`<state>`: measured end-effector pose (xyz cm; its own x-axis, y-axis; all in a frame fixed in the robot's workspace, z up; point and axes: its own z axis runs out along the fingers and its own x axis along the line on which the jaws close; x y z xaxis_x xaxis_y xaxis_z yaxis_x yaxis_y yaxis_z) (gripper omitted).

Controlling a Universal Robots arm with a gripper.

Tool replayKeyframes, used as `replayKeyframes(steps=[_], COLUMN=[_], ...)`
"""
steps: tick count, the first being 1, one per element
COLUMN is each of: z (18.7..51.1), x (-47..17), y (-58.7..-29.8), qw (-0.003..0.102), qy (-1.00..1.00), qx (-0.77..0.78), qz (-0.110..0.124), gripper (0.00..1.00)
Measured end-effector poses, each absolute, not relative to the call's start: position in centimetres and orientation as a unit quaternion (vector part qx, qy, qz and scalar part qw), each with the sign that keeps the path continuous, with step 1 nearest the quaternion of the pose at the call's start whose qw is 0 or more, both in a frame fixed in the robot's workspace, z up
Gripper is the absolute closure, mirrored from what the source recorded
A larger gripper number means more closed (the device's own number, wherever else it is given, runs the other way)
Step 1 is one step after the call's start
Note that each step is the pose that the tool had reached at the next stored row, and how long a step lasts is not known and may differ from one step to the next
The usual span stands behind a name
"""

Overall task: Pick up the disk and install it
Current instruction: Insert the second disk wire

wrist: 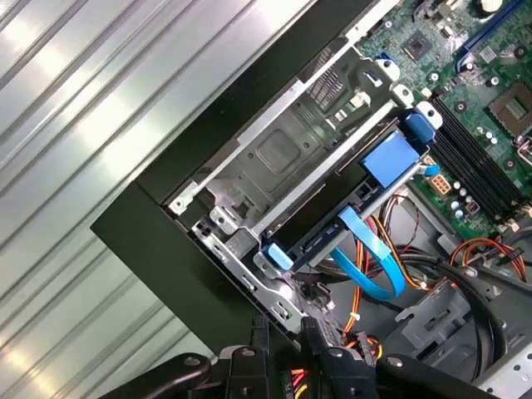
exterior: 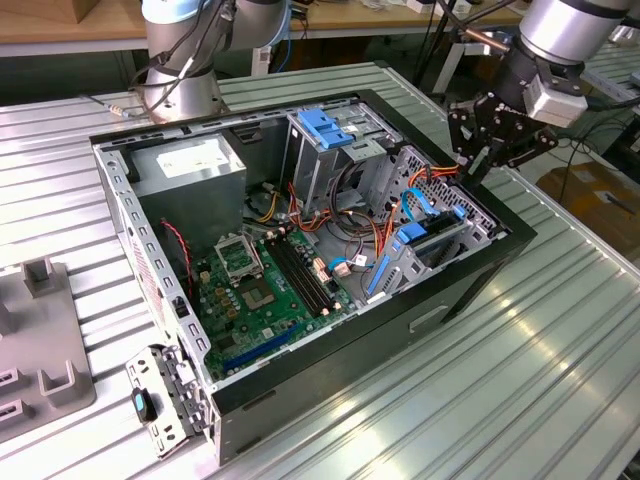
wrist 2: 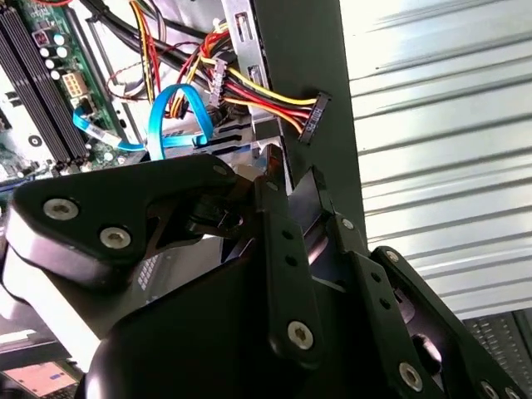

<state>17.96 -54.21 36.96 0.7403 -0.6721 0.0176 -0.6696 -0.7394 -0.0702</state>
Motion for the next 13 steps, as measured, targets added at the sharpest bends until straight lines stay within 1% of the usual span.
replayKeyframes(steps=[8, 13], z=[36.9, 36.9], x=[18.5, 18.5], y=[-54.0, -53.0], qw=[0.030, 0.030], qy=[0.345, 0.345], qx=[-0.938, -0.938], qz=[-0.020, -0.020], gripper=[0.70, 0.70])
